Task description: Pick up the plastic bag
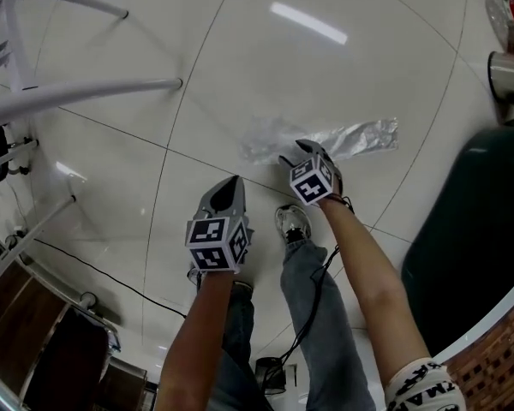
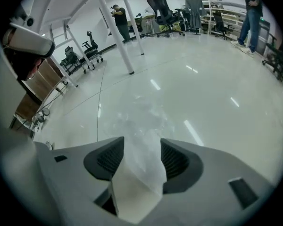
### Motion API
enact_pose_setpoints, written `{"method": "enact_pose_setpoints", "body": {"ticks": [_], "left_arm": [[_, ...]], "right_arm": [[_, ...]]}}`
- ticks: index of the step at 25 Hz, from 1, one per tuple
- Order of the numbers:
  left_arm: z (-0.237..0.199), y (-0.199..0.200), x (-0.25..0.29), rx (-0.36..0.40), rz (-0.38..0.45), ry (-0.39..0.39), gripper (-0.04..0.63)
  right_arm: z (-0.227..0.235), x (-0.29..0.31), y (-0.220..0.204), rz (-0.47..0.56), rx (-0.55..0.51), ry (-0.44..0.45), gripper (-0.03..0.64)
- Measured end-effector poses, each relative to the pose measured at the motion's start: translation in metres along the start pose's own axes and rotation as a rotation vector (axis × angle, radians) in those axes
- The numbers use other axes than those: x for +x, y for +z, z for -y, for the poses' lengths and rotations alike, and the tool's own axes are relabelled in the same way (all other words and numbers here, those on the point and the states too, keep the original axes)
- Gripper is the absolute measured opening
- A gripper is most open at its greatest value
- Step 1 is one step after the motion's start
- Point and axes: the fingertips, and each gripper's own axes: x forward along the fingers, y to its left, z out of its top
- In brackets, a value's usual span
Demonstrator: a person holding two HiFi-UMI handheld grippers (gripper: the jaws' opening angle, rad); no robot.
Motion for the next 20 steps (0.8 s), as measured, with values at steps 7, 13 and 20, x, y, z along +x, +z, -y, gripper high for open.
{"method": "enact_pose_setpoints", "body": {"ticks": [7,13,20], "left_arm": [[0.000,-0.014,0.018,-0.061,-0.017,-0.044,-0.003],[-0.001,-0.030,0.003,-0.025,-0.033,-0.076,-0.003],[-0.003,0.003,-0.045,-0.060,0.048,-0.033,-0.003]], "right_arm": [[0.000,0.056,0.002,-0.076,-0.181,-0.016,0.260],[0.008,0.066,-0.011,-0.169,-0.239,-0.104,0.145],[-0.011,0.010,0.014,-0.064,-0.099,-0.019,0.018]]}}
